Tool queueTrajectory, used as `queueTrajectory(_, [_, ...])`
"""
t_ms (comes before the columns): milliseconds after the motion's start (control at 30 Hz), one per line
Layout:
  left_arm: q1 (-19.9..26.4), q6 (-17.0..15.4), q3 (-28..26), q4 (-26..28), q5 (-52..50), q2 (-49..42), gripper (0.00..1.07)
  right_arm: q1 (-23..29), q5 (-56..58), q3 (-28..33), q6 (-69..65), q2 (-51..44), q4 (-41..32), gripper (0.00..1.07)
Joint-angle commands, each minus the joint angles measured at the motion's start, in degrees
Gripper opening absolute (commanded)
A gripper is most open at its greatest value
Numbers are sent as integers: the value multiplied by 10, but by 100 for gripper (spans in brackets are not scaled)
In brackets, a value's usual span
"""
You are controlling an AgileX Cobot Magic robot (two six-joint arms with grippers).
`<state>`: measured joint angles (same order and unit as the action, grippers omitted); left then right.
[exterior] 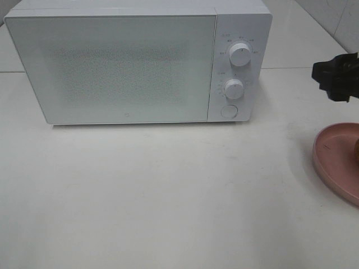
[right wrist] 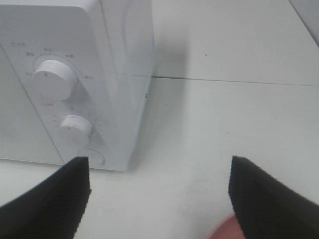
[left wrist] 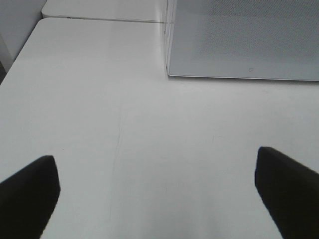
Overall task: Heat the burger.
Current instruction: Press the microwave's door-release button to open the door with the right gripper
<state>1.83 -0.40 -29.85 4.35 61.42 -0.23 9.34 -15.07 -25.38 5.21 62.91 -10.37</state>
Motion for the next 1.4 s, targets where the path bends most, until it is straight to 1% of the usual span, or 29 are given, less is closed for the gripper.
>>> queueTrajectory(33, [2, -1, 3, 2, 0, -6, 100, 27, -52, 11, 39, 15, -40, 75])
queueTrajectory(67, [2, -1, 3, 2, 0, -6, 100, 38, -69, 14, 53, 22, -60, 75])
queueTrajectory(100, [2, -1, 3, 2, 0, -6, 100, 58, -97, 18, 87, 36, -105, 75])
queueTrajectory(133, [2, -1, 3, 2, 0, -6, 100, 58, -97, 18, 87, 36, -105, 75])
queueTrajectory(167, [2, -1, 3, 2, 0, -6, 100, 70, -111, 21, 107, 44, -129, 75])
queueTrajectory(200, [2, -1, 3, 2, 0, -6, 100, 70, -111, 21, 107, 44, -129, 75])
queueTrajectory(233, [2, -1, 3, 2, 0, -6, 100, 93, -143, 24, 145, 60, -176, 75])
queueTrajectory(267, [2, -1, 3, 2, 0, -6, 100, 107, -158, 25, 163, 67, -199, 75])
queueTrajectory(300, [2, -1, 3, 2, 0, -6, 100, 107, -158, 25, 163, 67, -199, 75])
queueTrajectory(367, [2, -1, 3, 2, 0, -6, 100, 168, -225, 25, 245, 97, -305, 75])
queueTrajectory(400, [2, -1, 3, 2, 0, -6, 100, 168, -225, 25, 245, 97, -305, 75])
queueTrajectory(433, [2, -1, 3, 2, 0, -6, 100, 181, -240, 25, 256, 104, -330, 75])
queueTrajectory(467, [2, -1, 3, 2, 0, -6, 100, 211, -280, 25, 274, 121, -374, 75])
queueTrajectory(500, [2, -1, 3, 2, 0, -6, 100, 226, -301, 25, 278, 128, -388, 75])
queueTrajectory(533, [2, -1, 3, 2, 0, -6, 100, 226, -301, 25, 278, 128, -388, 75])
queueTrajectory(600, [2, -1, 3, 2, 0, -6, 100, 265, -360, 25, 285, 152, -417, 75])
queueTrajectory(633, [2, -1, 3, 2, 0, -6, 100, 265, -360, 25, 285, 152, -417, 75])
queueTrajectory(700, [2, -1, 3, 2, 0, -6, 100, 301, -411, 25, 285, 179, -426, 75])
queueTrajectory(733, [2, -1, 3, 2, 0, -6, 100, 301, -411, 25, 285, 179, -426, 75])
queueTrajectory(767, [2, -1, 3, 2, 0, -6, 100, 322, -443, 25, 285, 199, -432, 75])
queueTrajectory(800, [2, -1, 3, 2, 0, -6, 100, 322, -443, 25, 285, 199, -432, 75])
queueTrajectory(867, [2, -1, 3, 2, 0, -6, 100, 343, -473, 25, 275, 226, -434, 75])
queueTrajectory(933, [2, -1, 3, 2, 0, -6, 100, 349, -478, 25, 267, 235, -434, 75])
queueTrajectory(1067, [2, -1, 3, 2, 0, -6, 100, 367, -501, 23, 205, 280, -447, 75])
queueTrajectory(1400, [2, -1, 3, 2, 0, -6, 100, 371, -516, 23, 139, 347, -449, 75])
